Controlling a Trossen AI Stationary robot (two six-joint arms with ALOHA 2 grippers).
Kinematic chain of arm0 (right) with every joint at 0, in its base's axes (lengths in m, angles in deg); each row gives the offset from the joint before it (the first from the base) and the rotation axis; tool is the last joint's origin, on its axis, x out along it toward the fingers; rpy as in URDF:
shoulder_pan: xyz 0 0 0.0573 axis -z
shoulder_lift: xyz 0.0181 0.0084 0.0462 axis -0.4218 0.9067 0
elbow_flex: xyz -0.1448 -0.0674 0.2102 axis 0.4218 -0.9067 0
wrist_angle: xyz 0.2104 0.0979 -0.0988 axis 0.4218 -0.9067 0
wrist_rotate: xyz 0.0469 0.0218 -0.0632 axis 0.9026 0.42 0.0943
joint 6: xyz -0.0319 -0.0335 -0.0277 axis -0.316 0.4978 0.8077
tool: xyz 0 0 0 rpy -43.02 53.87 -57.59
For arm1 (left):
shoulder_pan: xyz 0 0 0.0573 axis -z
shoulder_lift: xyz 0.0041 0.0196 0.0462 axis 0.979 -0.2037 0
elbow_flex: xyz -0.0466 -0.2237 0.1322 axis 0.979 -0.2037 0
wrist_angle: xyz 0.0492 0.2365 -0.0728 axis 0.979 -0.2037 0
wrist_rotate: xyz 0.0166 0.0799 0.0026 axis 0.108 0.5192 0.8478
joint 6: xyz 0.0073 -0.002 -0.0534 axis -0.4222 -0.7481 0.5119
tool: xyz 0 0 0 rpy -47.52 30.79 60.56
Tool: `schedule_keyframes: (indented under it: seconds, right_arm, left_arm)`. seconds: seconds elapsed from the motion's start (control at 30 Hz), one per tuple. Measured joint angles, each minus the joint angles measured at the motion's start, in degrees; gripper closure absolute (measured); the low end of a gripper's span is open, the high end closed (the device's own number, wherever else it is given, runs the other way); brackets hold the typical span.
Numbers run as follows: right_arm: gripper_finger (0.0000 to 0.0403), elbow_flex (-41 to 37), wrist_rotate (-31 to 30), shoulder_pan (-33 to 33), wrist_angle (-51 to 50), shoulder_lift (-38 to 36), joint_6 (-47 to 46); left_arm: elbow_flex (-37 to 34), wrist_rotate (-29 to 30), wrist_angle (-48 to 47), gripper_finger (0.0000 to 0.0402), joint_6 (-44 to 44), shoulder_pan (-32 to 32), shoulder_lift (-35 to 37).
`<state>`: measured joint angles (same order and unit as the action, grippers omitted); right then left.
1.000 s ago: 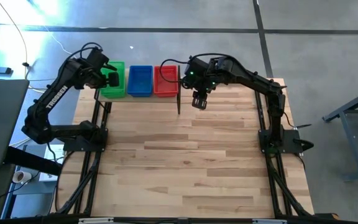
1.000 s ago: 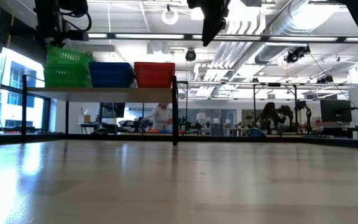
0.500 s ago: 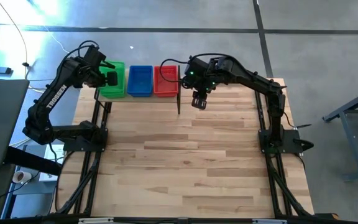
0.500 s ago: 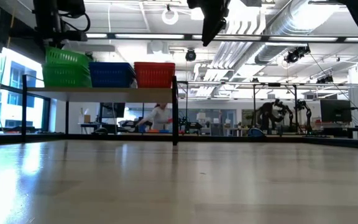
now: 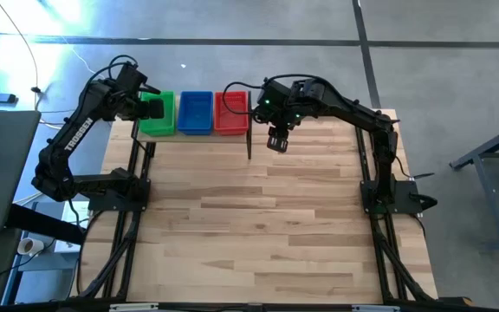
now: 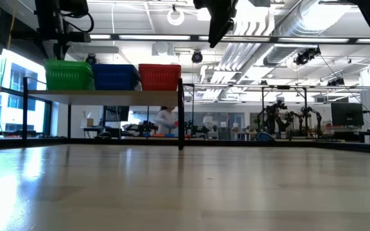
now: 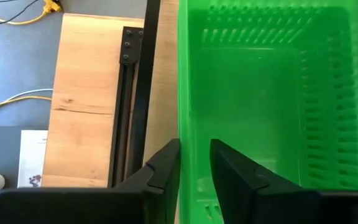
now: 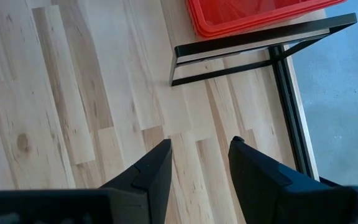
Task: Stack baskets on shelf by color
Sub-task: Stack the green bin on top of the green bin on the shelf, then return to Home Position
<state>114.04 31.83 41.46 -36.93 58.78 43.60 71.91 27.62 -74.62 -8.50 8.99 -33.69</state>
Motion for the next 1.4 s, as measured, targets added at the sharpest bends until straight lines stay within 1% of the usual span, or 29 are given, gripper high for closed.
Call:
schedule_keyframes:
  seconds: [0.1,0.3,0.4,0.53,0.7,0.83,0.9,1.03,1.17,1.3,1.4]
  right_arm:
    - [0.0258,0.0,0.0,0.0,0.0,0.0,0.0]
    - [0.0258,0.0,0.1,0.0,0.0,0.0,0.0]
    - [0.0258,0.0,0.1,0.0,0.0,0.0,0.0]
    - [0.0258,0.0,1.1,0.2,0.2,0.0,0.0]
    - [0.0258,0.0,4.9,1.1,1.5,0.0,-3.1]
    - [0.0258,0.0,6.9,1.2,5.8,0.0,-5.0]
    - [0.0258,0.0,7.7,1.1,8.4,0.0,-7.9]
    - [0.0258,0.0,7.5,0.6,10.1,0.0,-14.6]
    - [0.0258,-0.1,5.5,-1.3,10.2,0.0,-13.7]
    - [0.0258,-3.3,6.2,-4.0,13.1,0.0,-12.9]
    - [0.0258,-7.5,6.3,-6.1,17.2,-0.4,-12.2]
  left_arm:
    - [0.6,0.1,-0.4,0.032,-0.1,0.0,0.0]
    - [5.0,0.1,-0.6,0.0326,-1.5,0.1,0.1]
    - [5.7,-1.2,-0.7,0.0326,-1.5,0.9,1.0]
    - [5.7,-3.1,-0.8,0.0326,-3.0,3.4,3.3]
    - [5.7,-2.9,-0.8,0.0332,-2.8,7.2,7.0]
    - [5.7,-4.4,-0.8,0.0337,-3.3,10.7,9.5]
    - [5.6,-5.2,-0.7,0.0339,-3.4,12.6,10.4]
    - [2.8,-7.7,-0.4,0.0339,-4.7,16.5,13.1]
    - [-1.5,-10.0,1.7,0.0339,-6.8,21.1,16.9]
    - [-6.1,-12.2,9.3,0.0339,-7.0,25.2,22.7]
    - [-9.7,-14.0,14.5,0.0339,-7.0,27.6,27.2]
